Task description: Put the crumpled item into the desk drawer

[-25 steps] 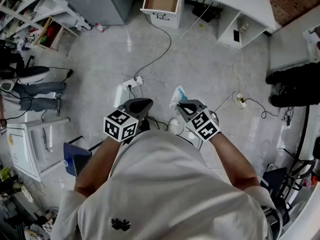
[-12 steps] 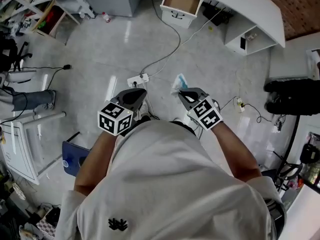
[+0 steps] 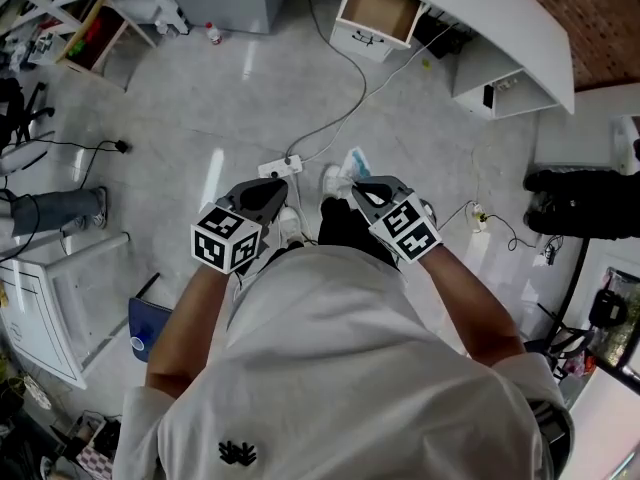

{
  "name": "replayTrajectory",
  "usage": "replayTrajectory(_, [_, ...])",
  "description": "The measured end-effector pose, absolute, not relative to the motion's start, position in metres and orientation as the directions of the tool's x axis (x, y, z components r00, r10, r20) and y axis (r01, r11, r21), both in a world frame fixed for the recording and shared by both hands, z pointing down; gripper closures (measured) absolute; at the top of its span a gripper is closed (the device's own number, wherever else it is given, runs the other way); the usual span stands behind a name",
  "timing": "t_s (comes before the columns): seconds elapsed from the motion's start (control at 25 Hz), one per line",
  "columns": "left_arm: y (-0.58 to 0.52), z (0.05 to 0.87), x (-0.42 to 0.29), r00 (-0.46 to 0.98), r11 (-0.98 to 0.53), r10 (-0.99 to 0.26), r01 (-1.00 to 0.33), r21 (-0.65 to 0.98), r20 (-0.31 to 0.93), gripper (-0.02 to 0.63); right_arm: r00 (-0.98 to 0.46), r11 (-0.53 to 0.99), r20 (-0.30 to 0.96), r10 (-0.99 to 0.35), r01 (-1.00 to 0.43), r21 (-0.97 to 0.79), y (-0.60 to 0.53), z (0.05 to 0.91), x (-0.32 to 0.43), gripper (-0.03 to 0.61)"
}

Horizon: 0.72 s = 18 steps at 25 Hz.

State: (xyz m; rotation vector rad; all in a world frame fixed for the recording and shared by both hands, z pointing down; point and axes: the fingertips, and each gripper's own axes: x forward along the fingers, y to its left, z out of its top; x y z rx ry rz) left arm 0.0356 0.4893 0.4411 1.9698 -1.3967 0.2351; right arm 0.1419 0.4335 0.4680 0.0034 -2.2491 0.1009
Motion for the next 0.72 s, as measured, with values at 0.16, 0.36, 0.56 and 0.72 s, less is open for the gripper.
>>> replayTrajectory(0.16, [0.442, 0.447, 0.020, 0.409, -0.177, -0.745, -0.883, 0.436, 0.526, 0.583, -0.630, 0.997, 0.776, 0.045, -0.026, -0.079, 0.384, 0.478, 0.117, 0.551])
replayTrajectory(0.36, [0.363, 0.446, -0.010, 0.395, -0.162, -0.725, -0.894, 0.417, 0.565, 0.583, -0.641, 0.998, 0.766, 0.055, 0.005, -0.067, 0.298, 0.485, 0.075, 0.549])
replayTrajectory(0.56, [0.258, 0.433, -0.021, 0.375, -0.160, -0.722, -0.908, 0.387, 0.581, 0.583, -0.662, 0.996, 0.745, 0.081, 0.033, -0.078, 0.203, 0.492, 0.058, 0.551])
replayTrajectory(0.72, [0.193, 0.430, -0.025, 0.371, -0.166, -0.723, -0.912, 0.375, 0.583, 0.582, -0.669, 0.996, 0.739, 0.084, 0.034, -0.082, 0.142, 0.503, 0.050, 0.551])
